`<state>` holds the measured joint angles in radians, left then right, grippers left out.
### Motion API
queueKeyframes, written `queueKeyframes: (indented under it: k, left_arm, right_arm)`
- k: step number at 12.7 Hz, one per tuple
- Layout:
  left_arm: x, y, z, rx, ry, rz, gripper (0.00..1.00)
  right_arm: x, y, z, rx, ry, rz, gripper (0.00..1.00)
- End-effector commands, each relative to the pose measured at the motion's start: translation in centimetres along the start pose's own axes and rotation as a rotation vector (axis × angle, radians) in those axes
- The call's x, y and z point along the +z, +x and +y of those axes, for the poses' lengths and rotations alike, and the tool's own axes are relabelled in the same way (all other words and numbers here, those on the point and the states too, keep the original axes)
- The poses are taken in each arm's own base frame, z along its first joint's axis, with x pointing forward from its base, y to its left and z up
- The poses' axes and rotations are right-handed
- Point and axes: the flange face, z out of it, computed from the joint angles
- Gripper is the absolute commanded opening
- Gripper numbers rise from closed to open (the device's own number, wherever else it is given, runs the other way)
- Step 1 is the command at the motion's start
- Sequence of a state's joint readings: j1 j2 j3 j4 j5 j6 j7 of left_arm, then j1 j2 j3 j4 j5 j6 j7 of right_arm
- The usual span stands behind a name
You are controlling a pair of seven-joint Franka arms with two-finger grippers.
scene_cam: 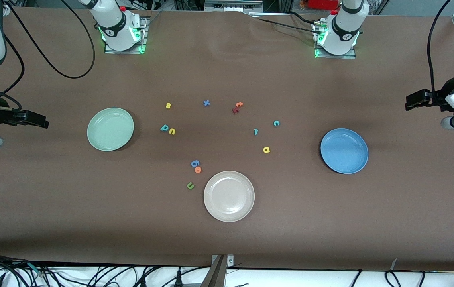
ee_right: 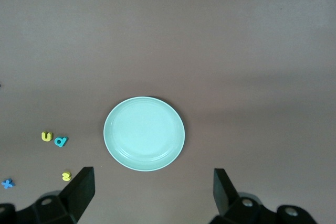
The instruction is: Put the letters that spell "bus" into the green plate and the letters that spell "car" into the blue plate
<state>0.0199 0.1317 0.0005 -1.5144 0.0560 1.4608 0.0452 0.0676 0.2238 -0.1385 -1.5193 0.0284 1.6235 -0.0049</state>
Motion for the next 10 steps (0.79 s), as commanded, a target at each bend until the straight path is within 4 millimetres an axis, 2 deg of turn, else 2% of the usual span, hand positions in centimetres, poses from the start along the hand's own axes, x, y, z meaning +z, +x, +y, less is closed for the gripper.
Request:
queueKeyframes:
  k: [1,10]
  left_arm:
    - [-0.28,0.19,0.75,0.031,-0.025,0.012,1.0]
    - [-0.1,0.46,1.43,0.04,-0.059,0.014,1.0]
  right_arm:
    - [-0.43,-0.6,-0.42,-0.016,-0.008,-0.011,0.99]
    - [-0.44,-0.63,-0.25,-0.003,-0.001,-0.02,1.0]
